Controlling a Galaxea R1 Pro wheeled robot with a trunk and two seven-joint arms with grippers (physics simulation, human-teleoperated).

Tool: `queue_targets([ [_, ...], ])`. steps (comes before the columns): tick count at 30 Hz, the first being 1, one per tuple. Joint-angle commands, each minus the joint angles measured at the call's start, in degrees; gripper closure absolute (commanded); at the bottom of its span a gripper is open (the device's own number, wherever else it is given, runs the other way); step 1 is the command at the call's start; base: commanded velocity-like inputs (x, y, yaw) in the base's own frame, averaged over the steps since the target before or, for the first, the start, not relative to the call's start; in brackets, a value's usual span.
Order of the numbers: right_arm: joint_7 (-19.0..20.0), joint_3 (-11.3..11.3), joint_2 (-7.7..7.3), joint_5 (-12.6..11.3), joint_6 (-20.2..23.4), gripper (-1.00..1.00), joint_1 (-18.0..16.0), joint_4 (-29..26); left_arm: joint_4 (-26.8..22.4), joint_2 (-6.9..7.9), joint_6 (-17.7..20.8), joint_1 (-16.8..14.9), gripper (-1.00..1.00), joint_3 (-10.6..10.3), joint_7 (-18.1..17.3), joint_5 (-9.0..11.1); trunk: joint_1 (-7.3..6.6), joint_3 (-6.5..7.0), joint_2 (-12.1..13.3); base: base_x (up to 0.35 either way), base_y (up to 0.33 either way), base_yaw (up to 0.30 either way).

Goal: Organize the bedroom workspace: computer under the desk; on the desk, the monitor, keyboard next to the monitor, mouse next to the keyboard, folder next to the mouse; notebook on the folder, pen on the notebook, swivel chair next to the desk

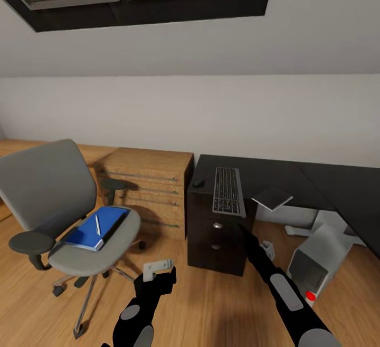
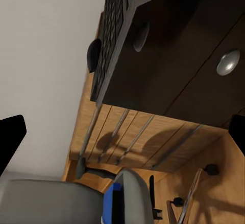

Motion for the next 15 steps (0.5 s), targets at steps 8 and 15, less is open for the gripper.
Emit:
queue_targets([
  [8, 0.2, -0.1, 0.02, -0.6, 0.6, -1.00, 0.0, -0.1, -0.1, 0.00, 0.1, -0.1, -1.00, -0.1, 1.4, 0.4, 1.76, -1.50, -3.3, 0.000, 0.000, 0.000],
  [15, 0.1, -0.1, 0.02, -0.6, 0.5, -1.00, 0.0, -0.9, 0.0, -0.01, 0.2, -0.1, -1.00, -0.1, 1.5, 0.5, 2.42, -2.04, -4.5, 0.000, 0.000, 0.000],
])
